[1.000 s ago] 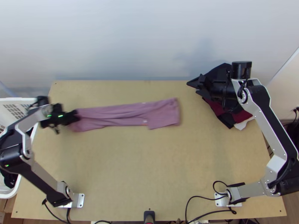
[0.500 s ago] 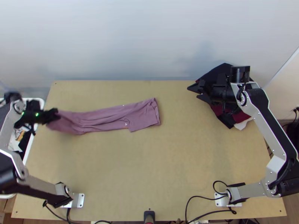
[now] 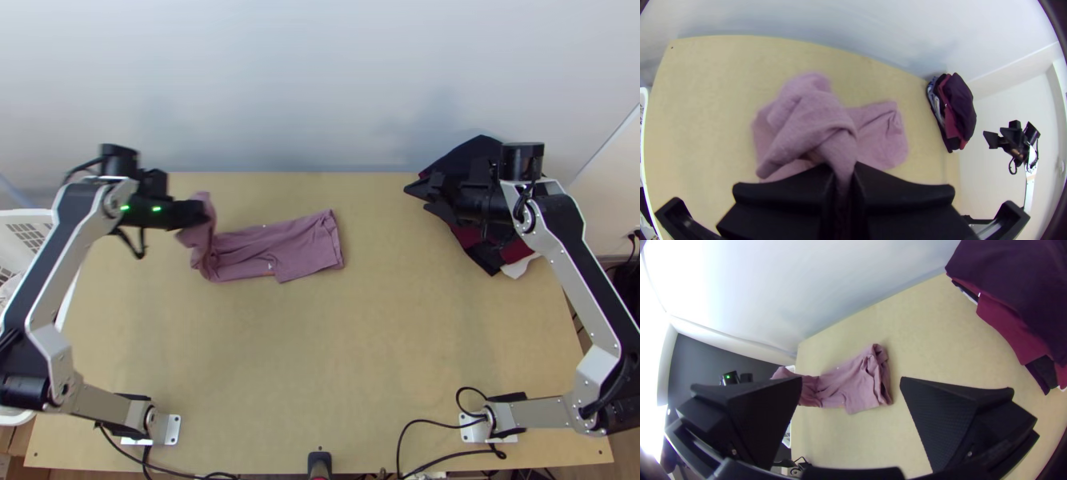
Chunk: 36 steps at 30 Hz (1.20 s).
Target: Fold the t-shirt
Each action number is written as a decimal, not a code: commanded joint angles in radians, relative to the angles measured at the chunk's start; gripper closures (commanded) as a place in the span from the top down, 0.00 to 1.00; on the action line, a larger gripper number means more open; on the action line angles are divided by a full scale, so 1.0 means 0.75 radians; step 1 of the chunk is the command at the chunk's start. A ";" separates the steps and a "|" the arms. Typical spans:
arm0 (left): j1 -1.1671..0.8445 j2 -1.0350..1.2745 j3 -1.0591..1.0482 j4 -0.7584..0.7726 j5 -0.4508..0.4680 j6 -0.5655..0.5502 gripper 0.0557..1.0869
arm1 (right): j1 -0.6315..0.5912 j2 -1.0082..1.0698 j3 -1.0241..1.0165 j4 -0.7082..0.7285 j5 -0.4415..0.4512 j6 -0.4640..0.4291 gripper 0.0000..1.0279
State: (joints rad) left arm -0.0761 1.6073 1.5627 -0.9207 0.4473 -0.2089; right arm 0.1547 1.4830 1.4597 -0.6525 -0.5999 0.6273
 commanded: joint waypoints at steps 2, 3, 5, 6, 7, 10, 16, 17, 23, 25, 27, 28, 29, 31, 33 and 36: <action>-0.124 0.111 0.101 0.041 -0.050 -0.102 0.04 | -0.008 -0.057 -0.058 -0.001 0.004 -0.012 0.97; -0.148 0.141 0.123 0.043 -0.061 -0.112 0.04 | -0.008 -0.063 -0.069 -0.001 0.004 -0.010 0.97; -0.189 0.195 0.162 0.047 -0.081 -0.129 0.04 | -0.006 -0.077 -0.085 -0.001 0.004 -0.008 0.97; -0.211 0.221 0.183 0.047 -0.083 -0.139 0.04 | -0.006 -0.085 -0.093 -0.001 0.006 -0.008 0.97; -0.230 0.242 0.201 0.047 -0.083 -0.147 0.04 | -0.008 -0.096 -0.103 -0.001 0.006 -0.006 0.97; -0.287 0.293 0.244 0.052 -0.093 -0.167 0.04 | -0.006 -0.116 -0.130 -0.001 0.008 -0.006 0.97; -0.363 0.379 0.299 0.054 -0.120 -0.180 0.04 | -0.006 -0.153 -0.169 -0.001 0.031 -0.008 0.97; -0.371 0.395 0.309 0.054 -0.126 -0.178 0.04 | -0.006 -0.157 -0.175 -0.001 0.033 -0.008 0.97; -0.414 0.473 0.391 0.049 -0.132 -0.182 0.04 | -0.004 -0.184 -0.214 -0.001 0.055 -0.008 0.97; -0.436 0.497 0.418 0.047 -0.132 -0.182 0.04 | -0.004 -0.192 -0.226 0.001 0.066 -0.010 0.97; -0.457 0.522 0.444 0.045 -0.132 -0.182 0.04 | -0.006 -0.200 -0.234 0.001 0.070 -0.010 0.97; -0.467 0.538 0.461 0.041 -0.132 -0.182 0.04 | -0.010 -0.200 -0.238 0.003 0.074 -0.012 0.97; -0.477 0.551 0.475 0.039 -0.132 -0.184 0.04 | -0.014 -0.204 -0.243 0.003 0.076 -0.012 0.97; -0.496 0.577 0.502 0.039 -0.132 -0.190 0.04 | -0.022 -0.210 -0.249 0.003 0.078 -0.012 0.97; -0.514 0.606 0.528 0.035 -0.132 -0.192 0.04 | -0.034 -0.216 -0.251 0.003 0.078 -0.014 0.97; -0.543 0.647 0.571 0.031 -0.134 -0.194 0.04 | -0.049 -0.224 -0.255 0.003 0.082 -0.014 0.97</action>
State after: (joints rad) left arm -0.4660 2.0548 1.9434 -0.8909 0.3500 -0.3340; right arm 0.1318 1.3449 1.2938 -0.6525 -0.5453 0.6239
